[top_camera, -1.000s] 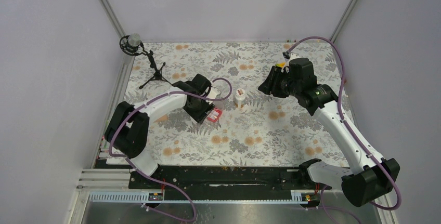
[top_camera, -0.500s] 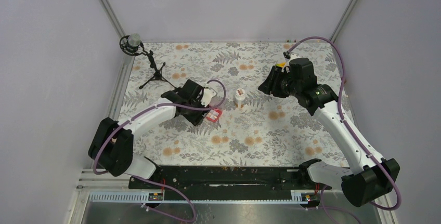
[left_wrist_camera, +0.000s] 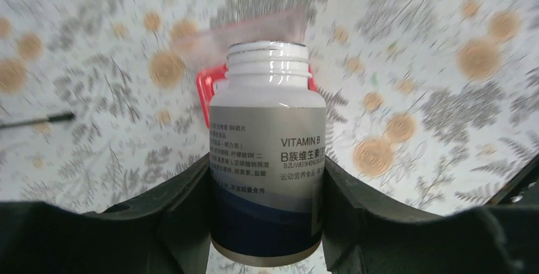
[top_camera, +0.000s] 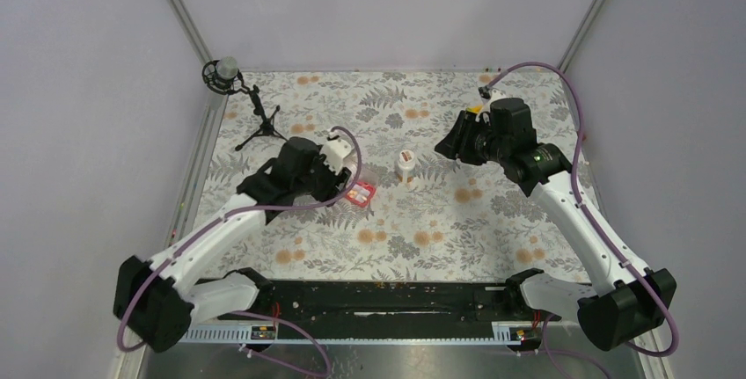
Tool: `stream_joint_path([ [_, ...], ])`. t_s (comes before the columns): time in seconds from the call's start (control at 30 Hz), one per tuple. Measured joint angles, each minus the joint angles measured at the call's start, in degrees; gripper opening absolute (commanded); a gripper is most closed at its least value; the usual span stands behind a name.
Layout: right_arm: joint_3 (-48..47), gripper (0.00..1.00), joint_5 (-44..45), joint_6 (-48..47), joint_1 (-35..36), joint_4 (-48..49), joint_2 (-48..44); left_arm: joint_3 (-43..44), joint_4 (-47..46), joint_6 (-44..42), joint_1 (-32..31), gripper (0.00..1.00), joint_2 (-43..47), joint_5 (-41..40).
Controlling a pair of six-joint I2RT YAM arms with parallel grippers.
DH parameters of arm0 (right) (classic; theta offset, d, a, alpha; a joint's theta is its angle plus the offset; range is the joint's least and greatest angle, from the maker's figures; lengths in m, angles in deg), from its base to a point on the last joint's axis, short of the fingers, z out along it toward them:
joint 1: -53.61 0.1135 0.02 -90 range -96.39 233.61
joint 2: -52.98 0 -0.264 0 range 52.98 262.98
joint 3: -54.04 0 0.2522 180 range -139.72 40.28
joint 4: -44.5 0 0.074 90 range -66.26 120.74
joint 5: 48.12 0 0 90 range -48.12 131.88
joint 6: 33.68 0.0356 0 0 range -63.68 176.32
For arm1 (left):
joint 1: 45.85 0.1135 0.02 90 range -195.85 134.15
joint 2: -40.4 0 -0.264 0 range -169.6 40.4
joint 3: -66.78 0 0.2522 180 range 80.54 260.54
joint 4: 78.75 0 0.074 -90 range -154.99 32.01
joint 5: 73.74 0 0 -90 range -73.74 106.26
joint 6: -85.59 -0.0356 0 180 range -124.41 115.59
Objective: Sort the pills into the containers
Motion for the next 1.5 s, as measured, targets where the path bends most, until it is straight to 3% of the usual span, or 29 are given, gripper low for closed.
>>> stream_joint_path([
  [0.3, 0.4, 0.41, -6.2, 0.5, 0.0, 4.2, -1.2, -1.5, -16.5, 3.3, -0.1, 0.0, 16.7, 5.7],
  [0.5, 0.4, 0.42, -12.2, 1.4, 0.0, 8.1, -1.2, -4.9, -33.3, 7.3, -0.3, 0.0, 22.2, -0.3],
  [0.67, -0.2, 0.43, -14.1, 2.2, 0.0, 8.4, -1.2, -5.1, -39.7, 8.7, -0.3, 0.0, 21.0, -1.8],
  [0.87, -2.5, 0.43, -19.2, 3.2, 0.0, 10.4, -1.2, -5.1, -41.6, 11.0, -0.3, 0.0, 17.6, 2.7],
  [1.1, -6.0, 0.45, -26.5, 4.6, 2.8, 16.2, -1.2, 0.0, -38.9, 13.7, -0.5, 0.0, 11.0, 18.9],
  [1.3, -9.9, 0.45, -27.1, 4.6, 6.1, 18.8, -0.4, 2.2, -37.5, 15.4, -0.7, 0.0, 8.1, 27.9],
  [1.5, -10.8, 0.45, -26.8, 4.5, 8.6, 19.3, 1.0, 2.2, -36.5, 16.7, -0.9, 0.0, 7.4, 31.8],
])
